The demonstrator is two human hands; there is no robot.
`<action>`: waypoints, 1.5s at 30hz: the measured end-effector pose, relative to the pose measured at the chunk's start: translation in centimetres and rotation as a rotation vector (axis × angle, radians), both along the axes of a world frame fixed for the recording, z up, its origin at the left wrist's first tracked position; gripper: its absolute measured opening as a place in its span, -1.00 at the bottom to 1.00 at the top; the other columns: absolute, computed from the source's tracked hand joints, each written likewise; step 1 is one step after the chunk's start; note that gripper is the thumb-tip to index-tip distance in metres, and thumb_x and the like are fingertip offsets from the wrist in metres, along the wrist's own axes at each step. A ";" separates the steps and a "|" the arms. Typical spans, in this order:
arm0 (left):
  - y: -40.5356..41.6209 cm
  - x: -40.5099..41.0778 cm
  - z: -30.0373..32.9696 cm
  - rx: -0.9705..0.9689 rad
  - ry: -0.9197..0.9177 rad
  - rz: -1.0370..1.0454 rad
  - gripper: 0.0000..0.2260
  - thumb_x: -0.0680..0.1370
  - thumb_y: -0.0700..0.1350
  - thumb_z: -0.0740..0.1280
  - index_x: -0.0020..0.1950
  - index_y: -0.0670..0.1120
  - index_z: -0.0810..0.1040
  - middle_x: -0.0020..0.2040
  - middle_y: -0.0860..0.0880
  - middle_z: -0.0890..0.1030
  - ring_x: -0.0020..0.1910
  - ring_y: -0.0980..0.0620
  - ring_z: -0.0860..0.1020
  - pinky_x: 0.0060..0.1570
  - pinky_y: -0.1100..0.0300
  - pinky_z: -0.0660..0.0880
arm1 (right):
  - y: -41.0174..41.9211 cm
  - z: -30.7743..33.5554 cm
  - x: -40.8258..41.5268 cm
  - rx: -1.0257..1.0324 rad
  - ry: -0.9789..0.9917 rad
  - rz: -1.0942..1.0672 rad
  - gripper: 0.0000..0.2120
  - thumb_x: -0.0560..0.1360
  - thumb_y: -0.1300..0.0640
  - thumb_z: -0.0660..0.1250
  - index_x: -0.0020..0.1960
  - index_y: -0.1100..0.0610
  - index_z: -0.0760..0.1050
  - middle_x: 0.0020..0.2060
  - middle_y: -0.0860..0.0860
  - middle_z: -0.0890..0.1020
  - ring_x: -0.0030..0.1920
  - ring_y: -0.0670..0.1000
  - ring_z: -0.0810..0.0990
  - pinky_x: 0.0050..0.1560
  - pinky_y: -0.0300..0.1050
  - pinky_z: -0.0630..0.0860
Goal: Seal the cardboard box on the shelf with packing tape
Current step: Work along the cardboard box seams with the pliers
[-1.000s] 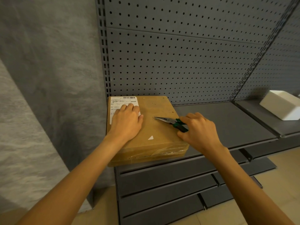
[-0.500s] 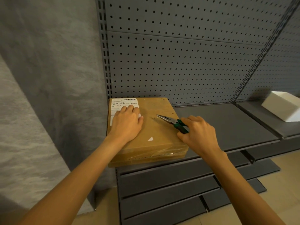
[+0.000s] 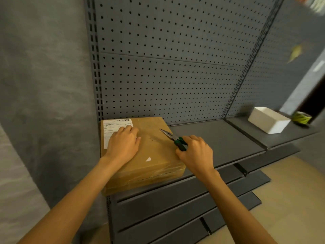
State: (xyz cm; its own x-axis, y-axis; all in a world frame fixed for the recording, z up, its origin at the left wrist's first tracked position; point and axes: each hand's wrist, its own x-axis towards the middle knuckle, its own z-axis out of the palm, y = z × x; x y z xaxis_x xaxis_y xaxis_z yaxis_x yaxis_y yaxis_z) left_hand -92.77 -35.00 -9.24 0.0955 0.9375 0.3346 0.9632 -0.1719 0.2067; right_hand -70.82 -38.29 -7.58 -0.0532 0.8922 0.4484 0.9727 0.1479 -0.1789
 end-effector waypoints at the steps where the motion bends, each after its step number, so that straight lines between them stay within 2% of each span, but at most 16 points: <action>1: 0.1 -0.1 0.2 -0.019 -0.006 -0.020 -0.70 0.62 0.02 0.14 0.28 -0.07 0.44 0.23 -0.04 0.50 0.20 -0.03 0.45 0.14 0.06 0.42 | -0.2 0.3 0.1 -0.006 0.024 -0.014 -0.72 0.47 -0.03 0.31 0.09 0.09 0.56 -0.05 0.02 0.60 0.01 0.07 0.53 -0.26 -0.13 0.37; 6: 0.9 0.6 2.5 -0.053 0.138 -0.127 -0.69 0.62 0.06 0.13 0.25 -0.05 0.47 0.21 -0.02 0.52 0.18 -0.02 0.47 0.12 0.06 0.44 | -1.2 1.7 1.8 0.050 0.098 -0.073 -0.80 0.45 -0.01 0.32 -0.05 0.11 0.58 -0.18 0.03 0.58 -0.13 0.10 0.54 -0.32 -0.10 0.43; 11: 2.0 5.5 4.8 0.065 0.124 -0.250 -0.69 0.62 0.04 0.13 0.27 -0.06 0.46 0.22 -0.03 0.51 0.21 -0.05 0.45 0.13 0.03 0.40 | -1.8 2.8 4.9 0.085 0.109 -0.168 -0.80 0.47 0.00 0.31 0.02 0.07 0.57 -0.16 0.02 0.57 -0.11 0.08 0.52 -0.31 -0.14 0.35; 17: 3.1 14.9 4.3 0.163 0.141 -0.396 -0.70 0.62 0.02 0.15 0.27 -0.08 0.45 0.22 -0.03 0.52 0.20 -0.06 0.45 0.15 0.04 0.37 | -2.7 2.0 11.0 0.054 0.181 -0.302 -0.77 0.47 0.00 0.31 0.07 0.08 0.58 -0.15 0.02 0.57 -0.18 0.06 0.49 -0.33 -0.16 0.32; 22: 5.0 23.6 3.1 0.173 0.178 -0.484 -0.67 0.61 0.02 0.16 0.32 -0.08 0.42 0.25 -0.04 0.51 0.23 -0.05 0.44 0.17 0.05 0.37 | -3.1 0.6 19.2 0.034 0.230 -0.416 -0.80 0.46 -0.01 0.32 0.01 0.07 0.57 -0.16 0.02 0.56 -0.17 0.08 0.54 -0.33 -0.15 0.35; 25: 6.2 30.3 2.7 0.165 0.176 -0.546 -0.67 0.61 0.03 0.16 0.32 -0.07 0.41 0.26 -0.03 0.49 0.25 -0.05 0.43 0.18 0.05 0.37 | -3.0 0.1 25.4 0.044 0.250 -0.464 -0.80 0.45 -0.01 0.32 -0.03 0.09 0.58 -0.20 0.01 0.55 -0.19 0.09 0.54 -0.32 -0.09 0.43; 30: 7.4 43.0 4.1 0.217 0.142 -0.666 -0.69 0.61 0.02 0.16 0.30 -0.08 0.43 0.23 -0.03 0.51 0.23 -0.06 0.43 0.20 0.05 0.33 | -2.9 1.4 37.0 0.100 0.221 -0.570 -0.81 0.46 -0.01 0.31 -0.03 0.07 0.59 -0.23 0.00 0.56 -0.30 0.03 0.48 -0.44 -0.21 0.21; 38: 9.9 57.0 5.2 0.313 0.117 -0.726 -0.80 0.53 -0.07 0.31 0.07 -0.17 0.55 -0.02 -0.12 0.59 0.03 -0.14 0.51 -0.01 -0.02 0.44 | -2.9 2.5 50.7 0.146 0.225 -0.673 -0.84 0.44 0.00 0.33 -0.05 0.05 0.59 -0.28 -0.03 0.53 -0.32 0.01 0.45 -0.46 -0.22 0.19; 45: 12.4 64.6 2.7 0.260 0.154 -0.781 -0.72 0.55 -0.04 0.29 0.18 -0.15 0.53 0.09 -0.11 0.57 0.10 -0.12 0.49 0.04 0.01 0.42 | -1.8 -0.2 57.8 0.100 0.296 -0.743 -0.86 0.42 -0.01 0.32 -0.11 0.02 0.58 -0.33 -0.06 0.52 -0.35 0.01 0.48 -0.42 -0.14 0.37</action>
